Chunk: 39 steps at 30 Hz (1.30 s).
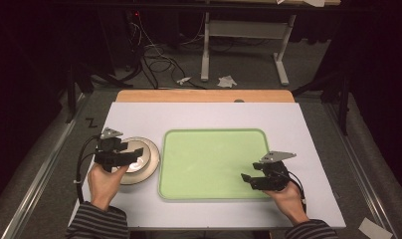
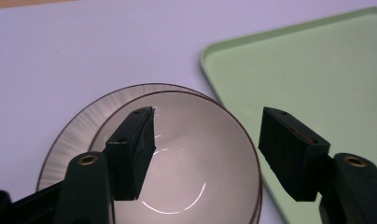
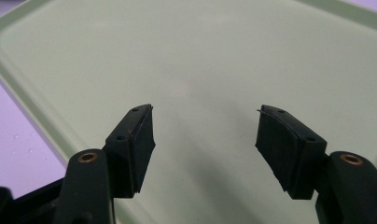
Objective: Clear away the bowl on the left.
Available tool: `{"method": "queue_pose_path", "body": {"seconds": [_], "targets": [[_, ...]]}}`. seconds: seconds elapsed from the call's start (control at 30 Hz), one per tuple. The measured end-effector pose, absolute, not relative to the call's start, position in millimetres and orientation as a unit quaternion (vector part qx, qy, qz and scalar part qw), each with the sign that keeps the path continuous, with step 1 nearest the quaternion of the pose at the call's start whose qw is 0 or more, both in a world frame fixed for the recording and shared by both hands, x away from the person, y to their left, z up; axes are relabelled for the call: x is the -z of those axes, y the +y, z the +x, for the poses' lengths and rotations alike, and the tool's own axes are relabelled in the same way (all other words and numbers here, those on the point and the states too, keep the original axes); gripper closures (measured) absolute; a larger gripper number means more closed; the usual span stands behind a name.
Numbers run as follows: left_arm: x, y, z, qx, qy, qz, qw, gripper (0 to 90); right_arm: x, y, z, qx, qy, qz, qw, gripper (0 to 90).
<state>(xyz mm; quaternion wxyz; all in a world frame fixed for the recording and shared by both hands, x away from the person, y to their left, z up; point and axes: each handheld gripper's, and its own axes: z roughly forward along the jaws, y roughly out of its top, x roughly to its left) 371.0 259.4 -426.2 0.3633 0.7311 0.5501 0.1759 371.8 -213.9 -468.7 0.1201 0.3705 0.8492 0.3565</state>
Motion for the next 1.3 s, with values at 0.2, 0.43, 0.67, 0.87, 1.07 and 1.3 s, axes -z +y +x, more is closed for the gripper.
{"method": "queue_pose_path", "body": {"seconds": [0.2, 0.43, 0.67, 0.87, 1.07, 1.3], "targets": [[428, 272, 371, -0.181, 0.567, 0.721, 0.356, 36.1, 468, -213, 371, -0.357, 0.849, 0.37, 0.122, 38.4], [435, 289, 374, -0.2, 0.595, 0.71, 0.321, 36.0, 469, -213, 372, -0.354, 0.852, 0.366, 0.119, 38.4], [443, 305, 378, -0.199, 0.622, 0.694, 0.304, 36.2, 469, -212, 371, -0.352, 0.852, 0.37, 0.115, 38.3], [454, 314, 384, -0.178, 0.646, 0.685, 0.286, 36.5, 470, -212, 371, -0.352, 0.853, 0.368, 0.117, 38.4], [462, 316, 391, -0.15, 0.66, 0.68, 0.282, 37.0, 471, -210, 372, -0.351, 0.854, 0.367, 0.117, 38.3], [470, 313, 395, -0.121, 0.662, 0.687, 0.274, 38.9, 470, -210, 371, -0.349, 0.854, 0.367, 0.119, 38.4]]}}
